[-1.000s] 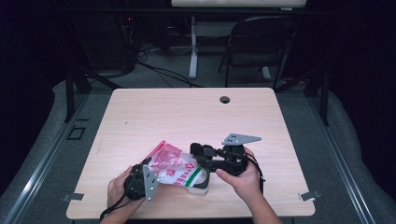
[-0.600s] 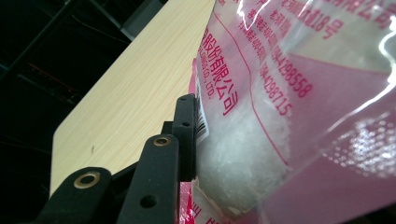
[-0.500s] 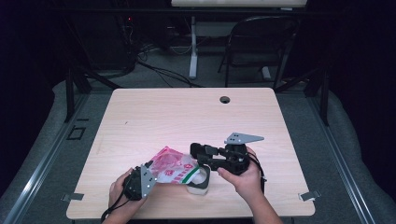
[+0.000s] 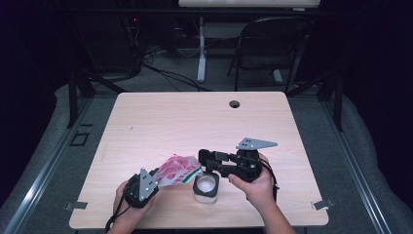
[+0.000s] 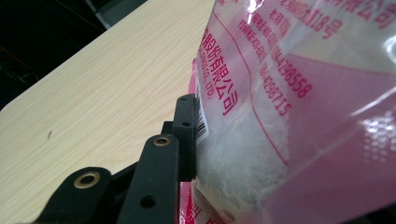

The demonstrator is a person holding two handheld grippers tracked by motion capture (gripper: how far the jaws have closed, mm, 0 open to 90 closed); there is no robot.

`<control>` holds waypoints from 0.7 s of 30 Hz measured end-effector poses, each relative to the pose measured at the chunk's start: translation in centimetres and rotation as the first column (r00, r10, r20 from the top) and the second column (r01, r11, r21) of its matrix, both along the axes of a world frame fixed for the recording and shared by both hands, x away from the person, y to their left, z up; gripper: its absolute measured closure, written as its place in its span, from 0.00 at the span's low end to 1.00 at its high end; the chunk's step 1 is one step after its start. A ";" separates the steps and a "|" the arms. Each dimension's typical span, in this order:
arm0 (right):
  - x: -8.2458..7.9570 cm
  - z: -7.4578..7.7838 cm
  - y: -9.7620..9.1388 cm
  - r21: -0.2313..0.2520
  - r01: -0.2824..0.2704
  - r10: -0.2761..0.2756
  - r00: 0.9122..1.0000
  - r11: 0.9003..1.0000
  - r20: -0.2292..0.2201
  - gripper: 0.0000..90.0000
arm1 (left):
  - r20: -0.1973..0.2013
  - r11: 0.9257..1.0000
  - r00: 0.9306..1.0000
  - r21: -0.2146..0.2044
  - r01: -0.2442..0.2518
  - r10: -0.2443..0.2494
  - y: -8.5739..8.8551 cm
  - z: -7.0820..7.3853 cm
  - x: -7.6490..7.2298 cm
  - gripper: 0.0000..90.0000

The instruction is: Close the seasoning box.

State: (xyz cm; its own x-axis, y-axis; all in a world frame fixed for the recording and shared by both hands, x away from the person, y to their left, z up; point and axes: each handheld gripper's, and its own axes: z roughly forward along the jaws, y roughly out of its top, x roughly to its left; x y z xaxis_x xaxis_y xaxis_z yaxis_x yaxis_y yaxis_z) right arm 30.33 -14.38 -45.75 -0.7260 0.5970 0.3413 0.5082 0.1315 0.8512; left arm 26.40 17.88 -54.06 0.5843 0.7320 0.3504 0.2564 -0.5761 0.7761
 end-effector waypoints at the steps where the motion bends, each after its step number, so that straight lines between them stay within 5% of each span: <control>1: 0.0 0.0 0.0 0.001 0.001 -0.001 1.000 1.000 0.000 0.56 | -0.001 1.000 1.000 0.000 0.001 -0.001 0.0 0.0 0.0 0.82; 10: 0.0 0.0 0.0 0.002 0.006 -0.006 1.000 1.000 0.001 0.56 | -0.004 1.000 1.000 0.005 0.005 -0.005 -0.1 -0.1 0.0 0.82; 21: -0.1 0.0 -0.1 0.002 0.012 -0.012 1.000 1.000 0.002 0.56 | -0.025 0.998 1.000 -0.070 -0.010 0.008 0.7 0.1 0.4 0.82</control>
State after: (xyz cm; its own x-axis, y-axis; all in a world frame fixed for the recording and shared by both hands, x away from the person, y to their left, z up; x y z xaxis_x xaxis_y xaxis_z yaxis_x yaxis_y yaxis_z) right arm 30.25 -14.51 -45.75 -0.7199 0.6047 0.3408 0.5076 0.1237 0.8527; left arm 26.75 18.54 -53.91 0.5854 0.7595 0.2838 0.2810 -0.5184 0.8077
